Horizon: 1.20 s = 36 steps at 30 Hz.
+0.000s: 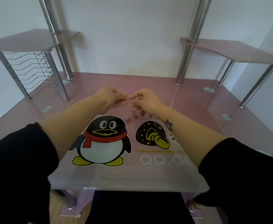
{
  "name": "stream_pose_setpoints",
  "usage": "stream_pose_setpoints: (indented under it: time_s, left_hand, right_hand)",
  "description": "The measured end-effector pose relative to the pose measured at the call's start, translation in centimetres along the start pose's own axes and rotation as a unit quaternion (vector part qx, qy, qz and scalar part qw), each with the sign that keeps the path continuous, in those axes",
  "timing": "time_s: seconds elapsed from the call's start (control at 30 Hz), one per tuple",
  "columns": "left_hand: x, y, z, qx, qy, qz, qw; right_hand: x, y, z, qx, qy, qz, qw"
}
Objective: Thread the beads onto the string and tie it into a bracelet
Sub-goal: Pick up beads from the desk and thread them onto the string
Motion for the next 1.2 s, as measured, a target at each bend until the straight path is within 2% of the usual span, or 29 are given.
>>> stream_pose_setpoints:
  time_s: [0.1,0.2,0.27,0.47,0.6,0.7,0.77,0.93,1.2]
  left_hand:
    - [-0.3,-0.2,0.3,0.141,-0.005,0.005,0.99]
    - [-0.9,0.9,1.2,0.325,-0.039,0.059,0.943]
    - [-1.4,1.8,1.7,0.366,-0.057,0.088,0.925]
    - [-1.3,3.1,2.6,0.402,-0.066,0.113,0.906]
    - [-0.7,2.3,2.4,0.337,-0.057,0.096,0.935]
    - [-0.1,0.9,2.3,0.197,-0.064,0.066,0.976]
    - [0.2,0.3,2.8,0.099,-0.082,0.056,0.99]
    - [0.7,0.2,3.9,-0.028,-0.103,0.06,0.992]
    - [0.9,-0.2,4.1,-0.092,-0.098,0.057,0.989]
  right_hand:
    - [0.1,-0.7,-0.2,0.009,0.003,-0.032,0.999]
    - [0.1,-0.9,-0.3,-0.014,-0.002,-0.035,0.999]
    - [0.1,-0.9,-0.2,-0.04,-0.01,-0.031,0.999]
    - [-0.1,-1.0,-0.3,-0.07,-0.028,-0.041,0.996]
    - [-0.2,-1.2,-0.6,-0.061,-0.026,-0.053,0.996]
    - [-0.1,-1.4,-0.5,-0.055,-0.029,-0.069,0.996]
    - [0.0,-1.3,-0.5,-0.066,-0.032,-0.074,0.995]
    - [0.4,-1.0,-0.8,-0.082,-0.032,-0.08,0.993]
    - [0.6,-1.0,-0.5,-0.082,-0.059,-0.098,0.99]
Point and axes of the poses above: each hand's wrist, its own x-axis towards the middle knuckle, its own y-axis out of the palm, z = x × y, the point moved 8 cm from there along x, towards the middle knuckle, and after that the axes turned 2 degrees about -y, right-handed, at the moved point
